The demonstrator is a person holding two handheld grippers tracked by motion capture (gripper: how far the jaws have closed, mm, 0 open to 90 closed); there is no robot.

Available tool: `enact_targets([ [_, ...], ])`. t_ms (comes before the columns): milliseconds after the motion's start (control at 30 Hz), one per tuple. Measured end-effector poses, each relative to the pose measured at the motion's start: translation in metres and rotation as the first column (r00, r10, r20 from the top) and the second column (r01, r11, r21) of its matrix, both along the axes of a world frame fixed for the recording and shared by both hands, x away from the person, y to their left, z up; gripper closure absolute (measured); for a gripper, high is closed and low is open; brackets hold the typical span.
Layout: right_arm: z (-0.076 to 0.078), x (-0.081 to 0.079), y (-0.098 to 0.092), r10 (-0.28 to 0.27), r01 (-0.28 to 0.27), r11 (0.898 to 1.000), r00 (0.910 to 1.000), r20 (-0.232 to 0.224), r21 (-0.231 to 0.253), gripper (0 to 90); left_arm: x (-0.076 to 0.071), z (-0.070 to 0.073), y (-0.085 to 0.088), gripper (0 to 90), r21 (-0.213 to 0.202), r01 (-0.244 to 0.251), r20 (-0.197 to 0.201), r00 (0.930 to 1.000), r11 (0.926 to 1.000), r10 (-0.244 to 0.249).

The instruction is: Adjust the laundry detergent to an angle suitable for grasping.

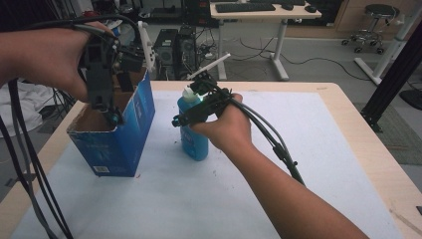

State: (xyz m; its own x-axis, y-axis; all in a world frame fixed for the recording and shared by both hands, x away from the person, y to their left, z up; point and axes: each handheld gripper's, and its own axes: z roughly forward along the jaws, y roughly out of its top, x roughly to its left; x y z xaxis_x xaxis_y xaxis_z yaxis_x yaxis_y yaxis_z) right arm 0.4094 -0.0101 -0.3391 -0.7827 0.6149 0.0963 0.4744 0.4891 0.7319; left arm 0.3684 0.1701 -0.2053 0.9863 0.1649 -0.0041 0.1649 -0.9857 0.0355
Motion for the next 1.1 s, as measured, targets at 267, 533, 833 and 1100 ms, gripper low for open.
enact_targets([
  [267, -0.0035, 0.0017, 0.0026, -0.011, 0.011, 1.000, 0.9999, 0.003, -0.001, 3.7, 0.0006, -0.0013, 0.0003, 2.0, 0.003, -0.002, -0.002, 1.0000, 1.0000, 0.002],
  [533, -0.0043, 0.0019, 0.0031, -0.010, 0.010, 1.000, 0.9998, 0.014, -0.016, 6.1, 0.0017, -0.0020, -0.0004, 2.0, 0.005, 0.001, -0.003, 1.0000, 1.0000, -0.001],
  [833, -0.0047, 0.0014, 0.0038, -0.007, 0.008, 1.000, 0.9997, 0.024, -0.011, 12.9, 0.0015, -0.0016, 0.0004, 2.0, 0.001, 0.002, -0.002, 1.0000, 1.0000, -0.002],
  [1100, -0.0051, 0.0009, 0.0046, 0.006, -0.005, 1.000, 0.9995, 0.032, -0.015, 19.7, 0.0016, -0.0013, 0.0038, 2.0, 0.000, -0.007, -0.002, 1.0000, 1.0000, 0.007],
])
